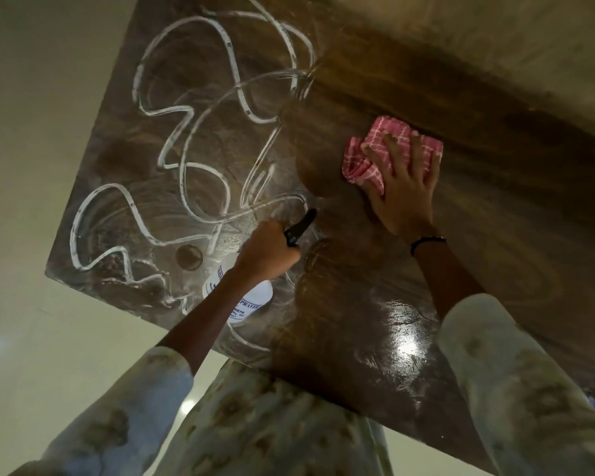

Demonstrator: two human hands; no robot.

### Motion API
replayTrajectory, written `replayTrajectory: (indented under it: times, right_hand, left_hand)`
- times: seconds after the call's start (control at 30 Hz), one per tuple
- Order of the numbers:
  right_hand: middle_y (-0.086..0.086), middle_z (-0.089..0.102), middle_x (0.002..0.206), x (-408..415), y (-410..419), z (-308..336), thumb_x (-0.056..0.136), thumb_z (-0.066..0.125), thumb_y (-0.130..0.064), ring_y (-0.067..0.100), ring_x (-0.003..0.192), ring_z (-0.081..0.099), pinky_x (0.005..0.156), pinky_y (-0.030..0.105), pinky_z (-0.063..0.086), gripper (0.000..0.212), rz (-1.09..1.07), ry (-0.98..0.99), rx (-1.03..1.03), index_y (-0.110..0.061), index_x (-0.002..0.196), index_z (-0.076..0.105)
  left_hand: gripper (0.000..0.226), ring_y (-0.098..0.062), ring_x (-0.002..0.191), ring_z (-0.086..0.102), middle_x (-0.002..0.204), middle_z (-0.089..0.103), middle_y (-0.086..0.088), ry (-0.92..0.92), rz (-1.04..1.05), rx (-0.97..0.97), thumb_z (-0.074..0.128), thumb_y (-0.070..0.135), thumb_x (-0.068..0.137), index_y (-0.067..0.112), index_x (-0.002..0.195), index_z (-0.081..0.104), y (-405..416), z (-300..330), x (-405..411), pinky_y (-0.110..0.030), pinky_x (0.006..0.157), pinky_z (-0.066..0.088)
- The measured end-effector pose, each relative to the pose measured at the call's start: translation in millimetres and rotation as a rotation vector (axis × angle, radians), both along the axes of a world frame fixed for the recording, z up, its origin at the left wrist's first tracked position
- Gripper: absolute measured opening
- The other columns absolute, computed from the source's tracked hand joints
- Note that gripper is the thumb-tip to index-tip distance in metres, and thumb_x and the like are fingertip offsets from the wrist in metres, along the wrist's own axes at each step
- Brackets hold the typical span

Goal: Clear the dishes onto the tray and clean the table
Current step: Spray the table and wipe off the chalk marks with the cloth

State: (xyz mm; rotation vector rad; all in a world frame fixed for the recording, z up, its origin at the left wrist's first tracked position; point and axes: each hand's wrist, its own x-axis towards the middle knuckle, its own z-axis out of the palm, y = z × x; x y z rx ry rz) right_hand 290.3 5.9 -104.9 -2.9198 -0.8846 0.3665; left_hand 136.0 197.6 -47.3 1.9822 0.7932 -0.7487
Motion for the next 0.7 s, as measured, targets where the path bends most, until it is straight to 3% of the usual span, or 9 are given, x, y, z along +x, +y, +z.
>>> replayTrajectory:
  times: [0.2, 0.33, 0.5, 0.6, 0.7]
  right_hand:
    - [0.003, 0.021, 0.158, -3.9, 9.4, 1.1, 0.095, 0.028, -0.062, 0.039, 0.146, 0.009, 0.11, 0.068, 0.008, 0.057, -0.058, 0.017, -0.009, -0.039, 0.147, 0.026]
    - [0.003, 0.019, 0.159, -26.0, 46.2, 0.5, 0.095, 0.028, -0.06, 0.04, 0.145, 0.007, 0.111, 0.067, 0.002, 0.056, -0.099, 0.027, -0.005, -0.039, 0.147, 0.026]
    - [0.006, 0.027, 0.156, -93.0, 84.7, -4.1, 0.09, 0.038, -0.059, 0.042, 0.143, 0.016, 0.109, 0.067, 0.001, 0.061, 0.123, 0.004, 0.016, -0.038, 0.146, 0.03]
    - [0.002, 0.03, 0.156, -131.1, 56.1, -2.8, 0.092, 0.043, -0.054, 0.038, 0.145, 0.016, 0.113, 0.064, 0.004, 0.054, 0.287, 0.031, 0.058, -0.039, 0.143, 0.036]
    - [0.001, 0.03, 0.155, -128.5, 4.1, 0.5, 0.093, 0.035, -0.054, 0.037, 0.144, 0.017, 0.112, 0.064, 0.01, 0.054, 0.369, 0.009, 0.008, -0.042, 0.146, 0.026]
  left_hand:
    - [0.022, -0.019, 0.046, 0.047, 0.053, 0.048, -0.003, -0.042, -0.022, 0.015, 0.06, 0.007, 0.074, 0.02, 0.062, 0.048, 7.8, 1.7, -9.4, -0.03, 0.05, 0.039]
    - [0.002, -0.03, 0.051, 0.057, 0.056, 0.058, -0.013, -0.047, -0.056, 0.066, 0.055, 0.012, 0.065, 0.011, 0.065, 0.055, 12.4, 0.9, -20.8, -0.042, 0.052, 0.05]
    - [0.008, -0.034, 0.057, 0.061, 0.06, 0.059, -0.016, -0.066, -0.103, 0.037, 0.057, 0.019, 0.07, 0.015, 0.064, 0.054, 21.9, 5.6, -36.3, -0.045, 0.058, 0.052]
    - [0.023, -0.033, 0.061, 0.064, 0.066, 0.063, -0.019, -0.062, -0.069, 0.01, 0.056, 0.027, 0.064, 0.008, 0.074, 0.061, 27.7, 6.6, -48.9, -0.048, 0.06, 0.054]
    - [0.027, -0.031, 0.063, 0.065, 0.069, 0.065, -0.016, -0.046, -0.103, 0.026, 0.054, 0.031, 0.062, 0.01, 0.075, 0.062, 33.9, 6.6, -59.0, -0.049, 0.064, 0.055]
